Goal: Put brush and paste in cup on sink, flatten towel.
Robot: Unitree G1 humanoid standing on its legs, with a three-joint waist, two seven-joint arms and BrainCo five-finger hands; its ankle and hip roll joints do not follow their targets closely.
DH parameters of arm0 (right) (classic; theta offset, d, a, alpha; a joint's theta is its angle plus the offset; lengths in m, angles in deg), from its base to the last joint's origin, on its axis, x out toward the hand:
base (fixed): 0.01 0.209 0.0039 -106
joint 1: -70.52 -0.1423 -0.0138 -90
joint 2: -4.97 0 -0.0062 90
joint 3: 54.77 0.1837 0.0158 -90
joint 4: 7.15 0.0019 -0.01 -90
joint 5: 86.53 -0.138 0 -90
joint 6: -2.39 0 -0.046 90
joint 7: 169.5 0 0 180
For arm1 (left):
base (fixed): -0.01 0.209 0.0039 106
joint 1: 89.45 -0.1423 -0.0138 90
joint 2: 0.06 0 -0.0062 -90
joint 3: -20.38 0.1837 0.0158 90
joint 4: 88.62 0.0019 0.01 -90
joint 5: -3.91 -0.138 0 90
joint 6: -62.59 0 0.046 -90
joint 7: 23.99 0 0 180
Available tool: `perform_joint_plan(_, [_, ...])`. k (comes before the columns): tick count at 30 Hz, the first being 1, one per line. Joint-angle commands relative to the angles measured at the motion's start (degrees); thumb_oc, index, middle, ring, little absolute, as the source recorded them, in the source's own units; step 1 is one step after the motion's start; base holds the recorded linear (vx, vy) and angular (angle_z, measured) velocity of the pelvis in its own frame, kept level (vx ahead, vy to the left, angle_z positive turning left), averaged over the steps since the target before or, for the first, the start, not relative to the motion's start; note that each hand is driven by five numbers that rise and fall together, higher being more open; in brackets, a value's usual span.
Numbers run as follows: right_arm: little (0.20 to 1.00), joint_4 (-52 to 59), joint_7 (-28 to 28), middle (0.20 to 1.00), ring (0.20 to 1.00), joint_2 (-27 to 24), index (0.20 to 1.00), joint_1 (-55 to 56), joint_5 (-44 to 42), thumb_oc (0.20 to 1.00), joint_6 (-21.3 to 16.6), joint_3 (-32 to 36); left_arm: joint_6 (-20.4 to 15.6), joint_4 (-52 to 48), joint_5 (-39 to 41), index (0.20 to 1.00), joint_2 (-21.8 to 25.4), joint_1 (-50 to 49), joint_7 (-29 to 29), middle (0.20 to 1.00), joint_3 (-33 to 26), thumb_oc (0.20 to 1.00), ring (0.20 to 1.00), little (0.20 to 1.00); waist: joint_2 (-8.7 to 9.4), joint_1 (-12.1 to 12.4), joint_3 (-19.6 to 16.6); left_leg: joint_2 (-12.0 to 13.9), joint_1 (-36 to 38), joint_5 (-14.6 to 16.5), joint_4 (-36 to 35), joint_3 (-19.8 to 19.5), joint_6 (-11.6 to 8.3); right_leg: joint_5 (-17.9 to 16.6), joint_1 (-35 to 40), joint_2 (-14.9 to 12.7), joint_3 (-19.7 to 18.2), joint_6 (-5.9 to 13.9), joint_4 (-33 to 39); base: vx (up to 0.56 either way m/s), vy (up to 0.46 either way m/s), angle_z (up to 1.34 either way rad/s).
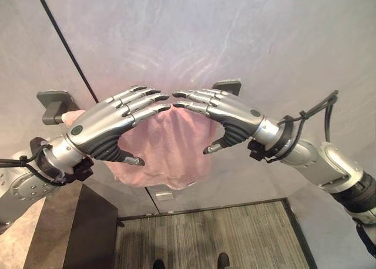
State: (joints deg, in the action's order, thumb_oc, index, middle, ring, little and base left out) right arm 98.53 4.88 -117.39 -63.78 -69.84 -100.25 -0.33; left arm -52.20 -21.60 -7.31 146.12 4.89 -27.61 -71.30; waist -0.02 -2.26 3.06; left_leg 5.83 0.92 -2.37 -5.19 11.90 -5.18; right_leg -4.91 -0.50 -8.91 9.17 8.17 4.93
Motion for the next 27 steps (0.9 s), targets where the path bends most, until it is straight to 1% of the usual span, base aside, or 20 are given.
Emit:
perform_joint_plan(1, [1.0,-0.75,-0.31,1.0,1.0,1.71,1.0,-7.12,1.77,1.0,0.68,-2.45,0.98,1.34,2.24,1.0,2.45,1.74,-1.62,1.0,-0.07,1.0,1.0,1.0,1.72,1.4,-0.51,-0.4,1.09,0.96,0.19,2.2,-0.32,-2.88,-1.03,-5.45,-2.2,5.94,0.07,0.0,0.001,-0.1])
perform_joint_plan(4, [1.0,-1.21,-0.95,1.0,1.0,1.95,1.0,-7.46,2.92,1.0,0.83,-2.97,1.44,1.4,0.84,1.0,3.39,1.11,-0.48,1.0,0.03,1.0,1.0,1.0,1.68,1.47,-0.31,-0.43,0.83,0.91,0.19,2.17,-0.33,-2.95,-1.34,-5.5,-2.13,5.93,0.07,0.0,0.004,-0.1])
perform_joint_plan(7, [1.0,-1.36,-1.55,1.0,1.0,1.03,1.0,-7.64,4.13,1.0,0.8,-3.57,1.63,2.03,-2.77,1.0,5.33,0.86,0.7,1.0,1.17,1.0,1.0,1.0,1.67,1.31,0.28,-0.41,0.33,0.71,0.19,2.05,-0.39,-3.03,-1.63,-5.47,-1.98,5.97,0.07,0.0,0.0,0.0])
perform_joint_plan(9, [1.0,-1.14,-2.42,1.0,1.0,-1.17,1.0,-7.04,4.5,1.0,0.23,-4.41,1.19,4.01,-5.04,1.0,6.66,0.46,1.87,1.0,3.25,1.0,1.0,1.0,1.69,1.06,0.77,-0.34,0.06,0.58,0.19,1.7,-0.48,-2.94,-1.71,-5.38,-1.72,5.96,0.07,0.0,0.0,0.0])
perform_joint_plan(11, [1.0,-0.92,-2.64,1.0,1.0,-1.99,1.0,-6.62,4.35,1.0,-0.03,-4.68,0.96,4.57,-5.72,1.0,7.08,0.82,2.11,1.0,4.27,1.0,1.0,1.0,1.61,1.0,0.86,-0.26,-0.13,0.52,0.19,1.55,-0.52,-2.84,-1.74,-5.31,-1.51,5.94,0.07,0.0,0.0,0.0])
perform_joint_plan(13, [1.0,-0.19,-2.71,1.0,1.0,-4.39,1.0,-4.81,4.4,1.0,-0.37,-4.04,0.63,6.23,-7.88,1.0,7.95,-0.36,2.53,1.0,5.07,1.0,1.0,1.0,1.59,0.76,1.12,-0.25,-0.19,0.57,0.19,1.32,-0.55,-2.73,-1.6,-5.16,-1.16,6.03,0.07,0.03,-0.008,0.03])
perform_joint_plan(16, [1.0,0.71,-2.35,1.0,1.0,-6.4,1.0,-2.45,4.4,1.0,-0.94,-2.73,0.23,7.93,-10.08,1.0,7.91,-2.76,2.58,1.0,5.01,1.0,1.0,1.0,1.47,0.53,1.37,-0.13,-0.2,0.65,0.19,1.4,-0.57,-2.57,-1.65,-5.1,-1.16,6.05,0.07,0.01,-0.001,0.02])
perform_joint_plan(22, [1.0,1.48,-1.95,1.0,1.0,-7.31,1.0,0.28,4.47,1.0,-1.39,-1.69,-0.12,10.31,-12.6,1.0,8.1,-6.98,2.64,1.0,3.81,1.0,1.0,1.0,1.24,0.36,1.35,0.1,0.12,0.82,0.19,2.07,-0.62,-2.43,-1.89,-4.94,-1.59,6.08,0.07,0.01,-0.001,-0.01])
perform_joint_plan(25, [1.0,1.2,-1.78,1.0,1.0,-7.41,1.0,3.24,3.59,1.0,-1.51,-0.33,0.13,13.67,-13.05,1.0,6.28,-9.86,2.36,1.0,2.83,1.0,1.0,1.0,1.0,0.21,1.0,0.2,0.44,0.93,0.19,2.38,-0.7,-2.3,-1.76,-4.94,-1.57,6.1,0.07,0.02,-0.001,-0.02])
perform_joint_plan(27, [1.0,1.08,-1.76,1.0,1.0,-7.51,1.0,4.25,3.29,1.0,-1.47,0.19,0.38,13.54,-12.44,1.0,5.81,-10.24,2.42,1.0,2.11,1.0,1.0,1.0,0.92,0.29,0.86,0.22,0.47,0.94,0.19,2.4,-0.72,-2.23,-1.62,-4.95,-1.47,6.09,0.07,0.01,-0.003,-0.02])
